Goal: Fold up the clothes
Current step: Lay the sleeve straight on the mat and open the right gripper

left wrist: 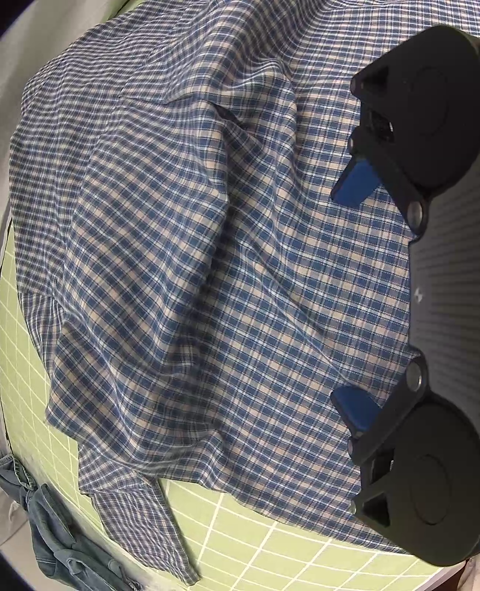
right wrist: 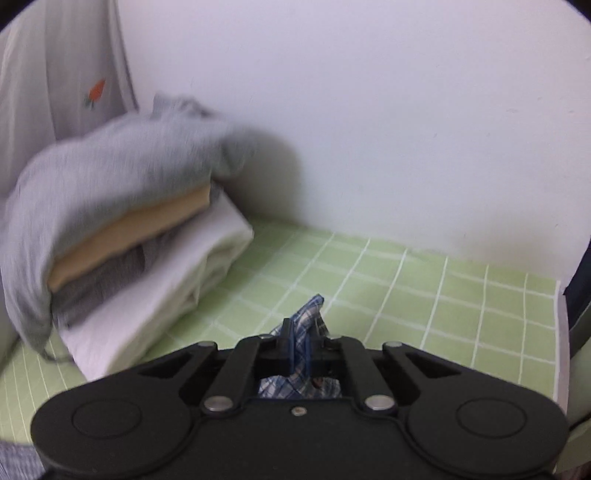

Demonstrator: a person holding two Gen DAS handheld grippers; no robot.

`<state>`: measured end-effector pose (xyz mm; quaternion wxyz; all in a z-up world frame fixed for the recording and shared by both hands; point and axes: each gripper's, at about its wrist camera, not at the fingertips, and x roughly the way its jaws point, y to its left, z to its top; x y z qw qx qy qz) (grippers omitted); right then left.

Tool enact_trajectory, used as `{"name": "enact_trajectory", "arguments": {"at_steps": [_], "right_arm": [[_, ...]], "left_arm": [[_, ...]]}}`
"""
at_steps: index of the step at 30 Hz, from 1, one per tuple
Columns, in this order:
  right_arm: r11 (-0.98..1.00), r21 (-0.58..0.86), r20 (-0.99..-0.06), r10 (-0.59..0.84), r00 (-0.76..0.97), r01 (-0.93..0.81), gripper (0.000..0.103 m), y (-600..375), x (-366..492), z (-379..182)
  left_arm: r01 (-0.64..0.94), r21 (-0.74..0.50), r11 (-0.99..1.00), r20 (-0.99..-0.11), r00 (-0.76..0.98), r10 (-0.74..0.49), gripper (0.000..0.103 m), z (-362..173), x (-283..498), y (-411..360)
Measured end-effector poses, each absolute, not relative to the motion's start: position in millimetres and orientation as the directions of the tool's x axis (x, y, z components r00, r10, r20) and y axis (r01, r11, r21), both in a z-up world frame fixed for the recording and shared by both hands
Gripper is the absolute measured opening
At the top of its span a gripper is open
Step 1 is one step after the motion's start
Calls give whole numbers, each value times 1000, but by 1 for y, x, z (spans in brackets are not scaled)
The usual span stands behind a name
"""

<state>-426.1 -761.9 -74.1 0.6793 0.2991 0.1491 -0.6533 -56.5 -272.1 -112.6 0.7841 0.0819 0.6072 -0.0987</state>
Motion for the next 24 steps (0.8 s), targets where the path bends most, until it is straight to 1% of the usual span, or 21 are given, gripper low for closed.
{"name": "enact_trajectory", "arguments": {"at_steps": [1,3,5,6,7,9,13,15,17,20,24], "right_arm": [[-38,178,-603,-794,79,983,7,-765,-425,-74],[-21,60,-658,-753,23,998,13,-776,-416,-82],[-4,28,-698,-716,17,1000,24,-777,-411,-90],[-2,23,-696,-718,14,1000,34,-772,-409,-89],[-3,18,-681,-732,10,1000,59,-763,-406,-87],[3,15,-652,-758,12,1000,79,-743,-399,-81],[120,44,-653,-748,119,992,84,-705,-383,-73],[206,63,-673,-714,194,977,84,-685,-374,-75],[298,112,-696,-657,289,948,84,-664,-366,-79],[415,189,-732,-544,409,890,84,-631,-349,-89],[566,226,-751,-417,512,792,83,-585,-324,-102]], "left_arm": [[252,8,968,-968,245,-55,103,-112,-55,-270],[250,8,968,-968,245,-55,103,-110,-56,-268],[250,8,968,-968,244,-55,103,-108,-57,-268],[250,8,968,-968,244,-55,103,-107,-58,-267],[248,8,969,-969,243,-54,103,-106,-59,-267],[235,5,972,-969,241,-53,103,-109,-62,-270],[188,-4,982,-964,260,-54,103,-99,-77,-251],[157,2,988,-954,295,-45,103,-89,-86,-231],[131,17,991,-944,330,-28,103,-81,-90,-212],[110,54,993,-932,361,10,103,-85,-77,-198],[53,56,997,-933,357,34,103,-87,-79,-169]]}}
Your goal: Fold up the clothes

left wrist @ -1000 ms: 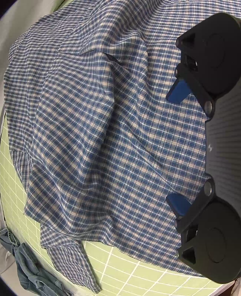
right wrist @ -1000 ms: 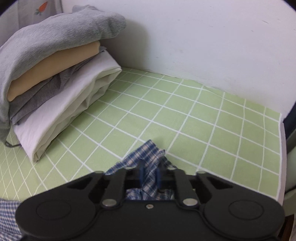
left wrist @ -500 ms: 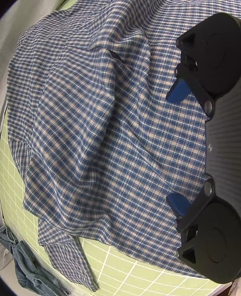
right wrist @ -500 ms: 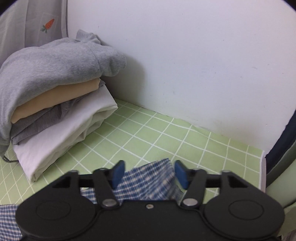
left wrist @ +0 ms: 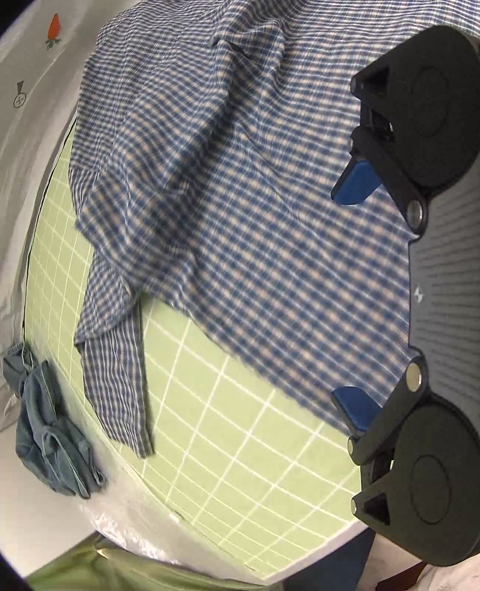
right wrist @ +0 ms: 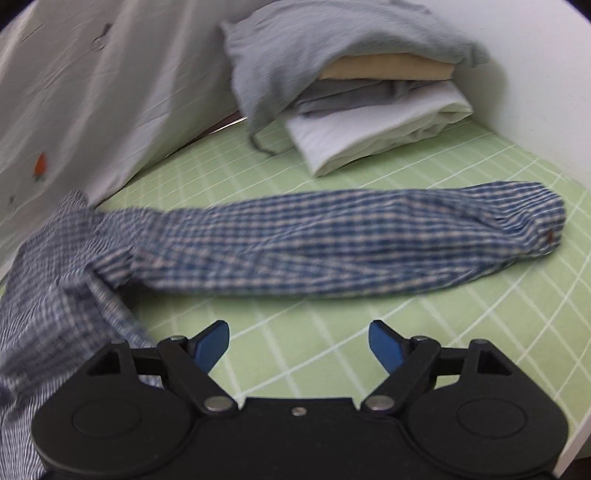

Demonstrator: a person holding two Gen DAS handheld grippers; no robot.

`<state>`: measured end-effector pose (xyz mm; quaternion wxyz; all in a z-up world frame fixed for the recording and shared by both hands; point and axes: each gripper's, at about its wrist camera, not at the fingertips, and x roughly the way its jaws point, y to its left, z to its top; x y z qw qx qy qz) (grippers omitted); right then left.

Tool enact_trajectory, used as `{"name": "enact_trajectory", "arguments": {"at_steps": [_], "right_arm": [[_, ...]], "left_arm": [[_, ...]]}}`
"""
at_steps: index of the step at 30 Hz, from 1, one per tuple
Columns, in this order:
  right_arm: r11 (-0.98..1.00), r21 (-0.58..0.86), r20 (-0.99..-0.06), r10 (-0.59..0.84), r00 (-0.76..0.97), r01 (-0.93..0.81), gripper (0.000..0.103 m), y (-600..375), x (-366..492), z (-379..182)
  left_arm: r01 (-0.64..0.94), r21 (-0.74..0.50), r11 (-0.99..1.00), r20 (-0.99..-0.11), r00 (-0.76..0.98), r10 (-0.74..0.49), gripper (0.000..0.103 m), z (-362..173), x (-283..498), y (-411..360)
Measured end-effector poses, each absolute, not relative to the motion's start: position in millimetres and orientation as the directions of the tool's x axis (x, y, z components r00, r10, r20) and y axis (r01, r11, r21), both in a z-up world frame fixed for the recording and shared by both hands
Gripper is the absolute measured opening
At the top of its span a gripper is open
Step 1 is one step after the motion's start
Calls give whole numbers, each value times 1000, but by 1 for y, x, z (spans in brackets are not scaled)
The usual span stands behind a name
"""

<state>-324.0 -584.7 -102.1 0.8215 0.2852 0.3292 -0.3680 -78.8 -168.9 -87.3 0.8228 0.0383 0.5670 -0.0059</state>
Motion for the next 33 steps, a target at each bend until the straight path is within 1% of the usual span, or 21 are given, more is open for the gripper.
{"name": "enact_trajectory", "arguments": {"at_steps": [2,6,10,12,13,14,16,18,19,22,24,27,29,33], "right_arm": [[598,272,-756,-352,552,754,83,-569,-315,-106],[625,341,-758,-258,599,702,83,-549,-305,-112],[642,340,-763,-238,601,687,82,-535,-300,-115],[649,331,-767,-238,596,685,79,-531,-298,-115],[655,316,-772,-243,588,686,75,-529,-296,-114],[666,296,-776,-250,579,685,67,-526,-294,-112],[692,247,-785,-268,559,679,59,-520,-290,-107],[686,242,-786,-276,553,687,60,-517,-291,-103],[668,253,-783,-283,553,700,63,-516,-293,-100],[581,271,-774,-343,532,767,65,-513,-306,-94],[523,240,-780,-398,484,817,68,-506,-317,-93],[477,176,-809,-428,402,861,68,-493,-326,-98],[486,141,-823,-428,375,863,68,-481,-328,-103],[515,53,-849,-427,310,855,68,-464,-317,-111]], "left_arm": [[15,47,999,-937,347,39,103,-92,-80,-157],[-9,47,999,-944,327,47,103,-102,-84,-141],[0,65,998,-947,315,62,103,-106,-87,-130],[9,74,997,-947,315,68,103,-107,-87,-127],[14,76,997,-947,315,68,103,-107,-87,-125],[19,75,997,-947,314,66,103,-108,-86,-123],[28,74,997,-949,310,61,103,-110,-85,-118],[43,72,996,-951,303,55,103,-113,-81,-115],[52,71,996,-953,298,52,103,-114,-79,-113],[80,70,994,-956,289,44,103,-119,-72,-110],[97,69,993,-961,274,40,103,-123,-65,-110],[162,69,984,-964,263,24,103,-127,-57,-116],[194,83,978,-963,268,28,103,-128,-55,-120],[228,73,971,-967,255,13,103,-132,-53,-123]]}}
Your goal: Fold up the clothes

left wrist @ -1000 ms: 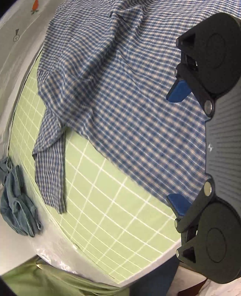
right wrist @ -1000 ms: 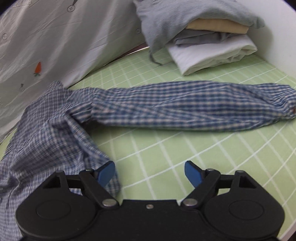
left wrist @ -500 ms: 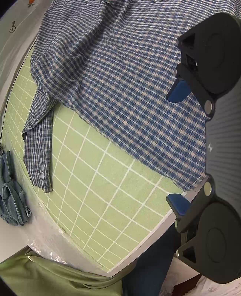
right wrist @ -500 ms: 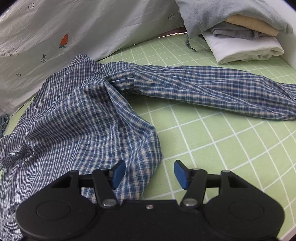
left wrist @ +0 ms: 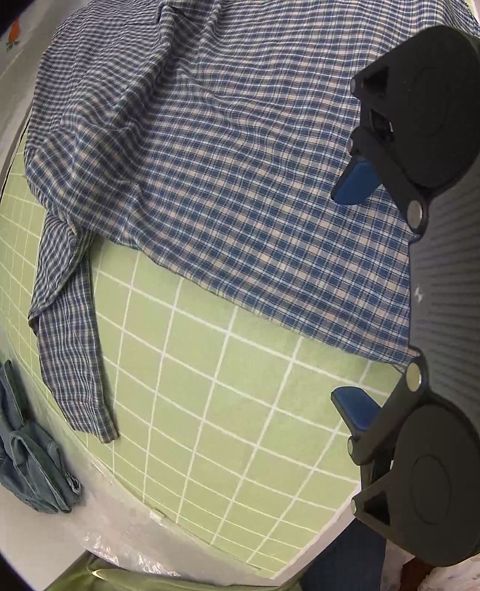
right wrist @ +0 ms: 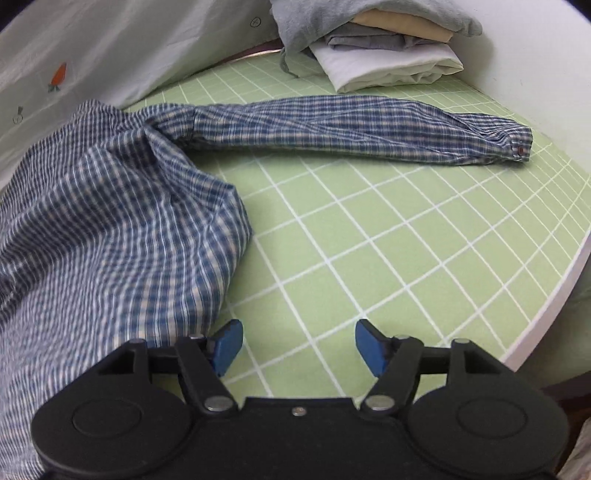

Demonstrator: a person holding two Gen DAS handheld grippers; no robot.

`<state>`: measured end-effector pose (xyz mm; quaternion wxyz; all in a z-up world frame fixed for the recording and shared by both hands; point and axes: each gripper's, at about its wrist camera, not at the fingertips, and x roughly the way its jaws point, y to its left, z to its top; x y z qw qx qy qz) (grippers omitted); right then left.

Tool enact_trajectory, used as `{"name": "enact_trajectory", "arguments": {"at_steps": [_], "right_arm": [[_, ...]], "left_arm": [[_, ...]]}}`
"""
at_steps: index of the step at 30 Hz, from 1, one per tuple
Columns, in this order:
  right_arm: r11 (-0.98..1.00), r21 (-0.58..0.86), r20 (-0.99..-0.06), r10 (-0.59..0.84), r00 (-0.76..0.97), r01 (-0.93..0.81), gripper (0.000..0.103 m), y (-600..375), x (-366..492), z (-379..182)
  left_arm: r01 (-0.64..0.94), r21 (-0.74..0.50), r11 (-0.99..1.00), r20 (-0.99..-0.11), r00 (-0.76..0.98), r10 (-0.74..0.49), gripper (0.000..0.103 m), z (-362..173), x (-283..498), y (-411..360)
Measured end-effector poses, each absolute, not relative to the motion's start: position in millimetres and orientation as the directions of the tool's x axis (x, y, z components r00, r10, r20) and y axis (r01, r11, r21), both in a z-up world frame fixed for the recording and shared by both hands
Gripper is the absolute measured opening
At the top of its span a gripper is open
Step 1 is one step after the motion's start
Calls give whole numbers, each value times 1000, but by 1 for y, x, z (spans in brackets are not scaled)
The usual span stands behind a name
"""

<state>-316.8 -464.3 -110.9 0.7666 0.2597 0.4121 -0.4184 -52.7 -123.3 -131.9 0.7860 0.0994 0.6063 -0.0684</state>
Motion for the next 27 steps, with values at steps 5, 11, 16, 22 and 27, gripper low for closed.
{"name": "enact_trajectory", "arguments": {"at_steps": [5,11,16,22,27], "right_arm": [[543,97,-816,-436,379,834,68,-459,-291,-97],[632,121,-787,-410,462,766,69,-458,-239,-85],[670,73,-803,-399,442,739,71,-460,-207,-99],[676,163,-794,-342,502,718,30,-465,-204,-102],[704,116,-789,-363,496,701,2,-456,-215,-85]], "left_arm": [[260,91,961,-966,258,22,103,-134,-54,-122],[244,86,966,-972,234,27,103,-139,-54,-111],[241,86,967,-973,230,29,103,-141,-57,-107],[246,83,966,-972,232,24,103,-142,-61,-105],[236,74,969,-969,245,15,101,-143,-60,-104]]}}
